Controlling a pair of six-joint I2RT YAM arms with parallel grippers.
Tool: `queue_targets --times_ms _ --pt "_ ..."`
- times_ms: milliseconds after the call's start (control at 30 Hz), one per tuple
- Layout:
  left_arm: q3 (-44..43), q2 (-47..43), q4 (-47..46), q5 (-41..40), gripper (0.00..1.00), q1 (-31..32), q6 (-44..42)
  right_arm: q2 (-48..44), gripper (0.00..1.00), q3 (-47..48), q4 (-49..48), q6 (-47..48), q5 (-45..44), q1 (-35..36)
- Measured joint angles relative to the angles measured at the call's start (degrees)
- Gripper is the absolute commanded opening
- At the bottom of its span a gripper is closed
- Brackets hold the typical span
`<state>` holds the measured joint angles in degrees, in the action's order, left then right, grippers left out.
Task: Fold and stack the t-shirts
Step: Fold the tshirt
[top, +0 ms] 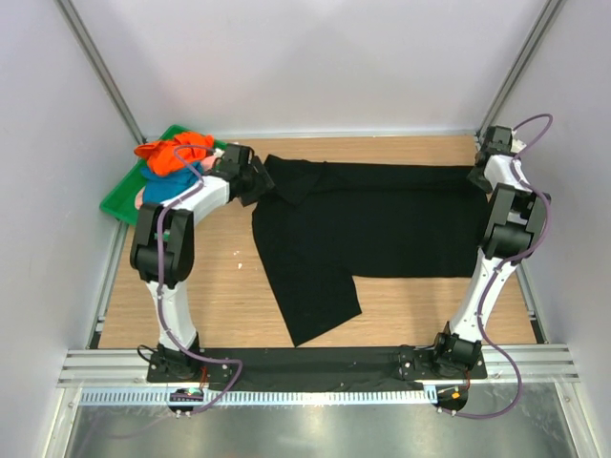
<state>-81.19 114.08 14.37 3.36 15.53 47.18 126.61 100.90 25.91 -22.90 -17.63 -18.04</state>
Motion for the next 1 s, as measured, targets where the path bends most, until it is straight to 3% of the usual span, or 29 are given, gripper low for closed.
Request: queue_targets --times_ms 167,333,433,667,1000 --pt "-4.17 -3.58 4.02 -1.01 0.62 -1.60 -5.99 -0.33 0.48 0.50 6.12 0.46 -1.99 -0.20" --pt "-22.23 4.28 5.97 0.83 0.50 -2.95 -9.31 -2.43 0.52 0.44 10.40 -0.28 -1.57 0.07" --pt "-27.91 8.98 6.27 1.81 0.41 -3.15 -10.12 -4.90 0.52 -0.57 11.13 -1.99 2.45 0.70" --pt "-30.60 17.22 9.92 2.08 0.26 -3.17 -10.34 -11.58 0.53 -9.81 11.28 -3.13 11.56 6.69" --pt "-28.46 17.97 15.30 -2.38 0.28 -2.38 -7.78 -12.52 0.53 -18.71 11.87 -2.27 19.74 19.37"
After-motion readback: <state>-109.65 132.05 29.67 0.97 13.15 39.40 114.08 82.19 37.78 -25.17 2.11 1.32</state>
